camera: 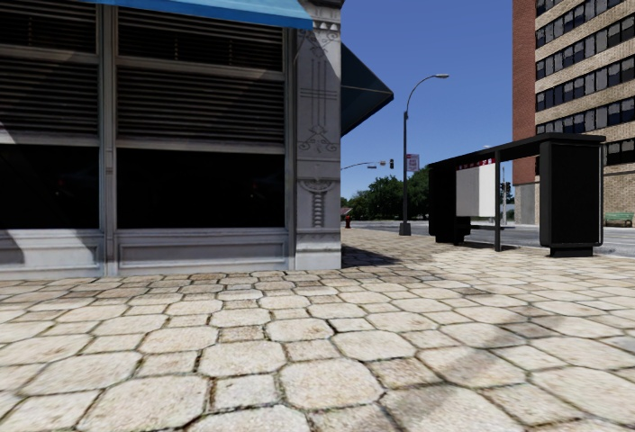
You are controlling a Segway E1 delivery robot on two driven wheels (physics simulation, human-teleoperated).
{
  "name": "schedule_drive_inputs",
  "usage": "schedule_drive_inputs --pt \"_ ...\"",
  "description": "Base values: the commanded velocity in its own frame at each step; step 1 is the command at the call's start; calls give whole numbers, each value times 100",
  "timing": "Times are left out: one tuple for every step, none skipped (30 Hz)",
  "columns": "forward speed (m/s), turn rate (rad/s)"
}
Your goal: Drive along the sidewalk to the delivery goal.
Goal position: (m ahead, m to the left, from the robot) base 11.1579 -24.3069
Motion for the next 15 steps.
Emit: schedule_drive_inputs --pt "0 0" --pt "0 0" --pt "0 0" --pt "0 0" --pt "0 0" --pt "0 0" --pt "4 0" --pt "4 0" --pt "199 0" --pt "200 0" --pt "200 0" --pt "200 0" --pt "200 0" --pt "200 0" --pt "200 -5"
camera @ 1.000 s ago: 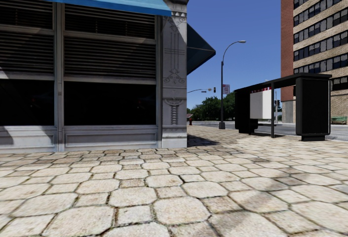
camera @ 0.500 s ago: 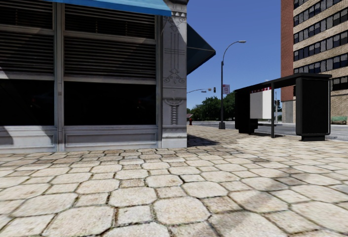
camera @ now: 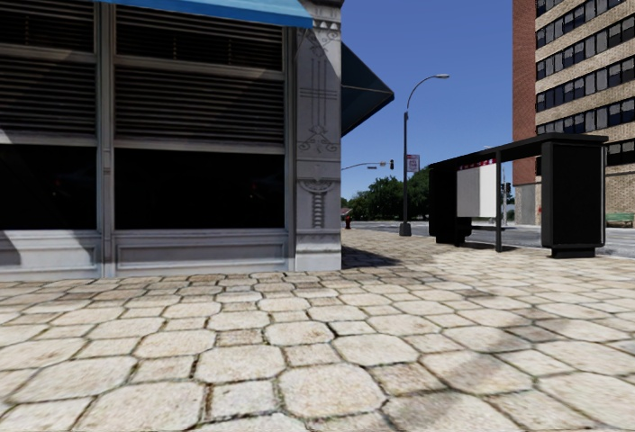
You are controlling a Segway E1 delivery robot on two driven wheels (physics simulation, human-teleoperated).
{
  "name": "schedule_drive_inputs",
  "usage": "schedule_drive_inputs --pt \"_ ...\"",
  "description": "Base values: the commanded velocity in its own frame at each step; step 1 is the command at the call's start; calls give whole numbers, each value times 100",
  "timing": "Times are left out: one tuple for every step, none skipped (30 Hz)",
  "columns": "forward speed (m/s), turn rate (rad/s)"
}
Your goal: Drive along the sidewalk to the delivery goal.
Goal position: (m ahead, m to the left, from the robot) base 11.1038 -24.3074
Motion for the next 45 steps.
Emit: schedule_drive_inputs --pt "200 -5" --pt "200 -15" --pt "200 -22" --pt "200 -25" --pt "200 -27" --pt "200 -27" --pt "200 -32" --pt "200 -35" --pt "200 -36" --pt "200 -36" --pt "200 -36" --pt "200 -37" --pt "200 -37" --pt "200 -38" --pt "200 -38" --pt "200 -38" --pt "200 -38" --pt "200 -38" --pt "200 -38" --pt "200 -38" --pt "200 -38" --pt "200 -38" --pt "200 -38" --pt "200 -38" --pt "200 -38" --pt "200 -38" --pt "200 -39" --pt "200 -40" --pt "200 -40" --pt "200 -40" --pt "200 -40" --pt "200 -40" --pt "200 -40" --pt "200 -40" --pt "200 -40" --pt "200 -40" --pt "200 -40" --pt "200 -40" --pt "200 -40" --pt "200 -40" --pt "200 -40" --pt "200 -40" --pt "200 -40" --pt "200 -40" --pt "200 -40"
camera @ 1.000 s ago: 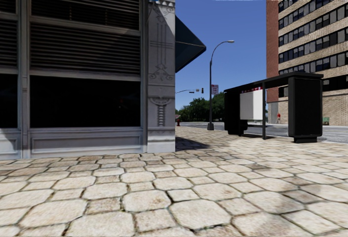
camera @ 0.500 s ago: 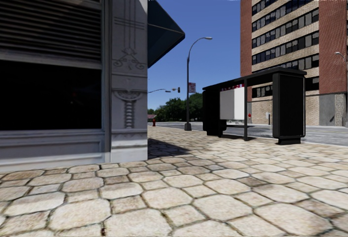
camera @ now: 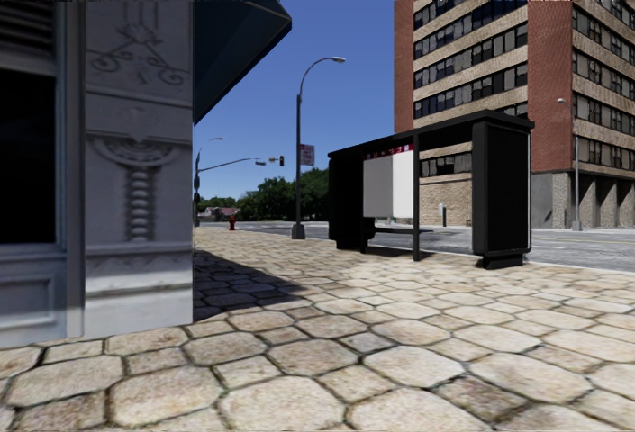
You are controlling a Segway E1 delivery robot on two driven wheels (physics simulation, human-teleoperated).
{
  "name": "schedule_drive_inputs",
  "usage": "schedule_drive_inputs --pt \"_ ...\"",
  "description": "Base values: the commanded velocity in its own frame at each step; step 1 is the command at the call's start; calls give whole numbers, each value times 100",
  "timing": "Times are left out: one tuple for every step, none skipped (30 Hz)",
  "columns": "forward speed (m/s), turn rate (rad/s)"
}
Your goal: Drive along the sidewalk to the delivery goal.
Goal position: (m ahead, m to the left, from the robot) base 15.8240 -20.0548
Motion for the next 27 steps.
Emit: schedule_drive_inputs --pt "200 -40" --pt "200 -40" --pt "200 -40" --pt "200 -40" --pt "200 -40" --pt "200 -40" --pt "200 -40" --pt "200 -33" --pt "200 -30" --pt "200 -30" --pt "200 -18" --pt "200 0" --pt "200 0" --pt "200 0" --pt "200 0" --pt "200 0" --pt "200 0" --pt "200 0" --pt "200 0" --pt "200 0" --pt "200 0" --pt "200 0" --pt "200 11" --pt "200 11" --pt "200 23" --pt "200 32" --pt "200 36"
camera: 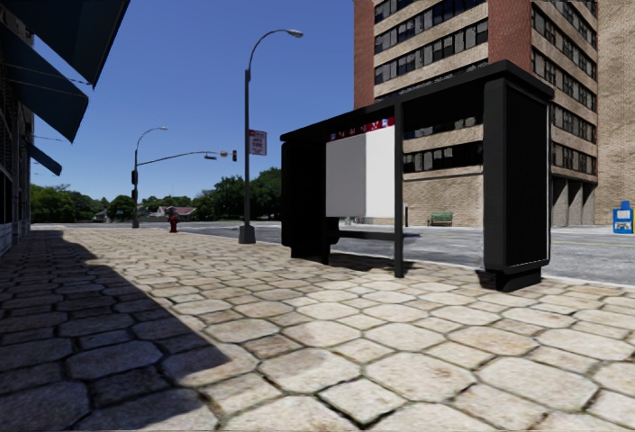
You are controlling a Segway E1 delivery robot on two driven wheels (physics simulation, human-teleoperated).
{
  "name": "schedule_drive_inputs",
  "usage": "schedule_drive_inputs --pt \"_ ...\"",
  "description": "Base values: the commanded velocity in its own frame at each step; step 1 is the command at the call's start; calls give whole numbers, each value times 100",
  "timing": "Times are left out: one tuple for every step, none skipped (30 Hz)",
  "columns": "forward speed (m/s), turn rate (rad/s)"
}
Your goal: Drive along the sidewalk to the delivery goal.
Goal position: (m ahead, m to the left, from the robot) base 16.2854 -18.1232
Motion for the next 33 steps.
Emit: schedule_drive_inputs --pt "200 36" --pt "200 38" --pt "200 39" --pt "200 39" --pt "200 40" --pt "200 40" --pt "200 43" --pt "200 45" --pt "200 45" --pt "200 45" --pt "200 45" --pt "200 45" --pt "200 45" --pt "200 45" --pt "200 45" --pt "200 45" --pt "200 45" --pt "200 45" --pt "200 45" --pt "200 45" --pt "200 45" --pt "200 45" --pt "200 45" --pt "200 45" --pt "200 45" --pt "200 45" --pt "200 45" --pt "200 45" --pt "200 45" --pt "200 45" --pt "200 45" --pt "200 45" --pt "200 45"
